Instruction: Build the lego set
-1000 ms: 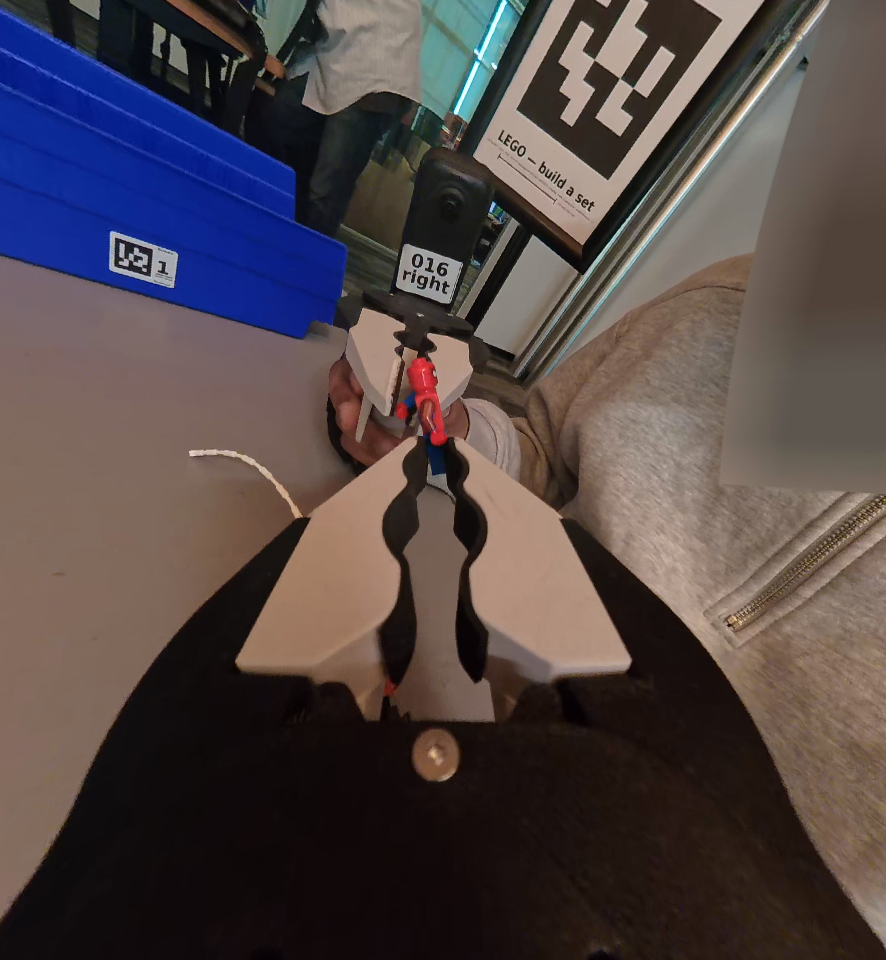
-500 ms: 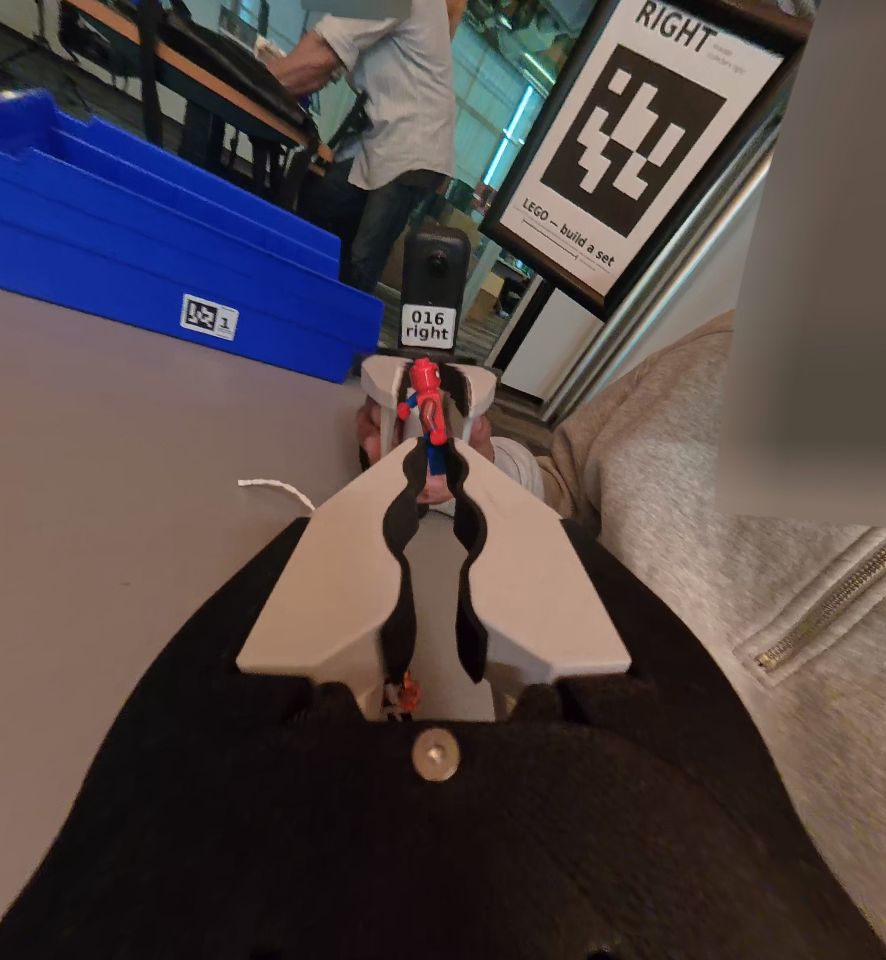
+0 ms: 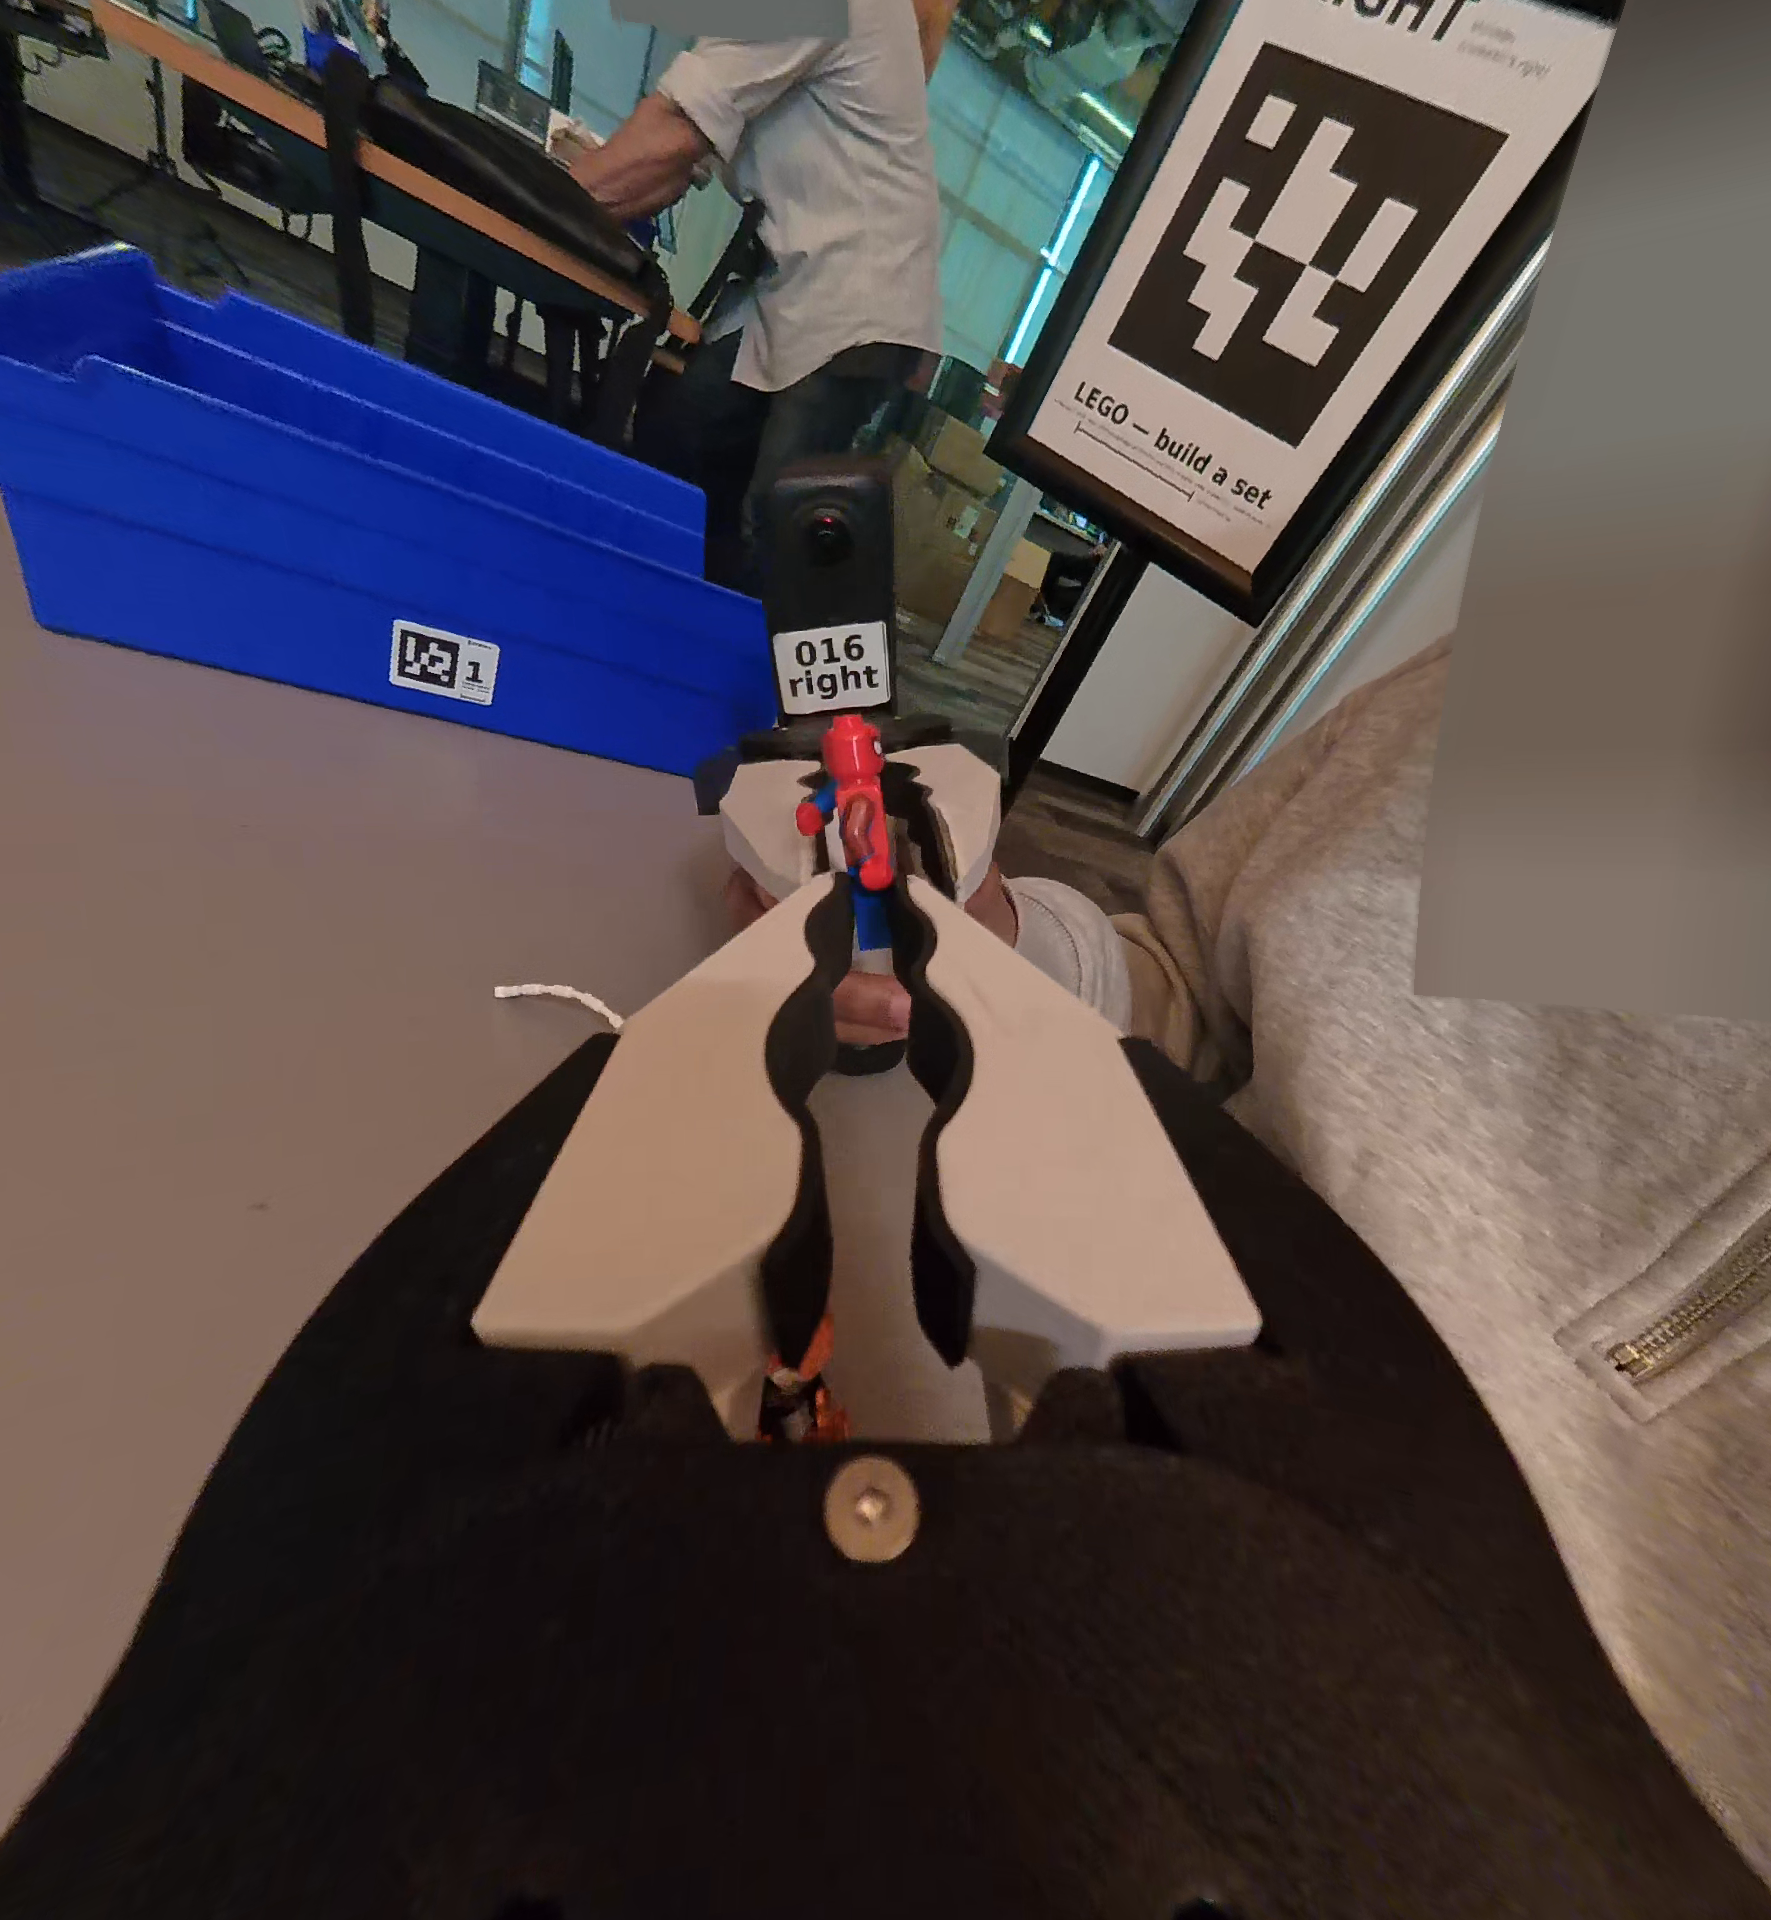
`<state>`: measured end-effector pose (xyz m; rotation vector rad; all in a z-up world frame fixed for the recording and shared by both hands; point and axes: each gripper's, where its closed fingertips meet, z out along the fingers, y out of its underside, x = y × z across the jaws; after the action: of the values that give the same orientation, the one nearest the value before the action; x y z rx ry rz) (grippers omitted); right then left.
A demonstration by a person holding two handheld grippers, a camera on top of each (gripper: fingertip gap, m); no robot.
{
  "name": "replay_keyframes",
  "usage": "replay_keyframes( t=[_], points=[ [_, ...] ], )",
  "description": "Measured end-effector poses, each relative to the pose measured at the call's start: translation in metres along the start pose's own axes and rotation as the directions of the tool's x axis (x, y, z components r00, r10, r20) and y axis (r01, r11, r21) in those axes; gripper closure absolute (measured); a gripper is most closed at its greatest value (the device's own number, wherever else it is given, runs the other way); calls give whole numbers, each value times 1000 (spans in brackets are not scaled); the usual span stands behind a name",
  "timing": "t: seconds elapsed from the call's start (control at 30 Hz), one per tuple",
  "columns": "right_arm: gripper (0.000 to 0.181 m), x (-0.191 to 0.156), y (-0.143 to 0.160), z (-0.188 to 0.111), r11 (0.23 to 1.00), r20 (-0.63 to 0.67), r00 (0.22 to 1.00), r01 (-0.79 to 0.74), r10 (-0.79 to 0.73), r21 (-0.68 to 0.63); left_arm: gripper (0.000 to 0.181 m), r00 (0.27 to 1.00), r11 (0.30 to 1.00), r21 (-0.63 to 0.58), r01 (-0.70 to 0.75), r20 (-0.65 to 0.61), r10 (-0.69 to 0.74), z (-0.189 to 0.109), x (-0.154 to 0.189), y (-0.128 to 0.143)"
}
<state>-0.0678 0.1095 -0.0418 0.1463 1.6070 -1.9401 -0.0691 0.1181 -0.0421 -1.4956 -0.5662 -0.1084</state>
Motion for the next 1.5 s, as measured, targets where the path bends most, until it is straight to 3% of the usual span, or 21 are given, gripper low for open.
replay_keyframes(
  t=[0.23, 0.43, 0.83, 1.5],
  points=[
    [176, 2, 1, 0, 1000, -32, 999, 22, -23, -11, 177, 1000, 999, 32, 26, 13, -26, 4, -2, -2],
    [176, 7, -2, -3, 998, -86, 994, 65, -66, -6, 170, 998, 998, 35, 61, 4, -61, 3, -4, -2],
    [176, 7, -1, -3, 995, -97, 991, 94, -95, -15, 174, 990, 990, 31, 137, -37, -136, 2, -4, 0],
    [177, 9, -1, -3, 995, -106, 990, 93, -95, -21, 176, 989, 989, 31, 145, -28, -144, 1, -7, 0]
  ],
)
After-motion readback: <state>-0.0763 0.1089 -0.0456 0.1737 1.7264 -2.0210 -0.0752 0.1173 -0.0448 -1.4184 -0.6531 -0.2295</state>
